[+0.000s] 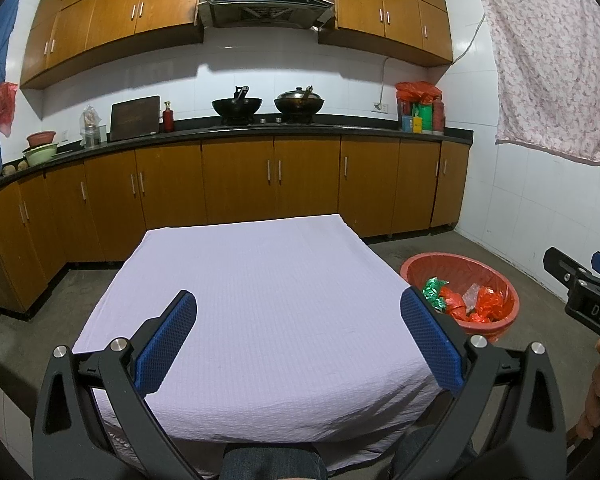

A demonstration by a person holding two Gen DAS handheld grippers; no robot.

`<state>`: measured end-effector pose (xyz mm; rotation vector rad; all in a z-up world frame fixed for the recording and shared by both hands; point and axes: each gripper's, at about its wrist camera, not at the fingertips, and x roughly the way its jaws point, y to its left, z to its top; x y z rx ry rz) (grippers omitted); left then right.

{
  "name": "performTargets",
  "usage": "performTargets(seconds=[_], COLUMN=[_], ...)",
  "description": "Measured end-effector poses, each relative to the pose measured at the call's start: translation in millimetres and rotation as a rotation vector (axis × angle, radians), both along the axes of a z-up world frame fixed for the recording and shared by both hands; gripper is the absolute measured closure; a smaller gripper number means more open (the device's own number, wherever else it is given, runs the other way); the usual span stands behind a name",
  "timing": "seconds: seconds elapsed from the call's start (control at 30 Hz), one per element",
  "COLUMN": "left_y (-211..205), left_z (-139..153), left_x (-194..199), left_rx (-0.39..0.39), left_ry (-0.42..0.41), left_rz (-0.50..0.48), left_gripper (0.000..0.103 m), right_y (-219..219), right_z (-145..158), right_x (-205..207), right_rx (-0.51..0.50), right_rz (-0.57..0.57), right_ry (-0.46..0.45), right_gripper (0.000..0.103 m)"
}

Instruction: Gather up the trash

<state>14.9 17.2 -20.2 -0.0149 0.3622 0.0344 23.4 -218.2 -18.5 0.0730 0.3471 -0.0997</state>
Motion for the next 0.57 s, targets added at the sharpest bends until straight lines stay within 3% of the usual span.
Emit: performTargets(seconds=[0.57], left_y=[-2.1], left_z=[-3.0], left_x=[-1.2], left_rx=[-0.003], left_ry=[-0.002], left_rz=[-0.005], left_gripper=[0.002], right_y=[-0.7], right_z=[0.1], right_x=[0.3], right_rx=[0.001], right_rz=[0.000], right_ry=[-0.001], right_gripper=[0.004])
